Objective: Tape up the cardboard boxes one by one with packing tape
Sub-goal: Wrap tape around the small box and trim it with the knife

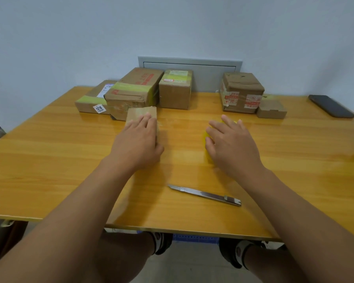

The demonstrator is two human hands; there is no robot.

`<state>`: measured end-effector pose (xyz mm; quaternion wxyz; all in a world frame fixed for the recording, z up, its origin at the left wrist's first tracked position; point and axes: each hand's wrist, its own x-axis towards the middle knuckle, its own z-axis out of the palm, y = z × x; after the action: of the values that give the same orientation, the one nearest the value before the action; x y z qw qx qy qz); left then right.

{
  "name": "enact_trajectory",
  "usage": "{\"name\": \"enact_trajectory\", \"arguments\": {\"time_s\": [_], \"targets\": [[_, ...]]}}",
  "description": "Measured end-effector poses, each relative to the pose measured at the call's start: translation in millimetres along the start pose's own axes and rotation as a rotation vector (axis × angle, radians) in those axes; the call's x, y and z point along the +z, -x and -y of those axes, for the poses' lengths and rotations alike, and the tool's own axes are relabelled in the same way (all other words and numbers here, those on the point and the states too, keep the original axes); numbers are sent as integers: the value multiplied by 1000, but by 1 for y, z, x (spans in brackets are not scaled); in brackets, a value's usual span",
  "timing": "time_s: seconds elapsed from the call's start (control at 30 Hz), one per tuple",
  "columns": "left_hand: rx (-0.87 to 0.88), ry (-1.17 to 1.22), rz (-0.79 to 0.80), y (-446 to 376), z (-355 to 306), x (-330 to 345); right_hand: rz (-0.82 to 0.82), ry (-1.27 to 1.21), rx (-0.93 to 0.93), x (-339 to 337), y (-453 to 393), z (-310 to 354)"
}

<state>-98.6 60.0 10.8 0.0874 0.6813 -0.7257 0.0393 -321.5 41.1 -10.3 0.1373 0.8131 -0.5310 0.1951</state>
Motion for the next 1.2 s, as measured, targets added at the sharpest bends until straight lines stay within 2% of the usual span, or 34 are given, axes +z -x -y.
{"name": "enact_trajectory", "arguments": {"time_s": [0.3,0.43,0.5,0.6,0.7,0.8,0.9,1.07,1.2], "targets": [[27,2,10,2,10,3,-134,31,-37,6,1,10],[2,5,-40,4,10,6,-214,-63,-124,-1,-1,29],[0,9,-64,7,11,8,-120,-261,-116,-5,-4,46],[38,13,-80,8,16,10,155,-539,-17,-4,-17,66],[53,38,-67,8,22,11,318,-650,45,5,-32,79],[65,69,-71,8,25,13,414,-750,79,19,-37,88],[73,83,-73,7,26,15,440,-875,140,29,-35,94],[78,86,-98,8,25,15,367,-1065,253,36,-36,94],[77,83,-105,9,25,13,354,-1084,284,34,-37,92]]}}
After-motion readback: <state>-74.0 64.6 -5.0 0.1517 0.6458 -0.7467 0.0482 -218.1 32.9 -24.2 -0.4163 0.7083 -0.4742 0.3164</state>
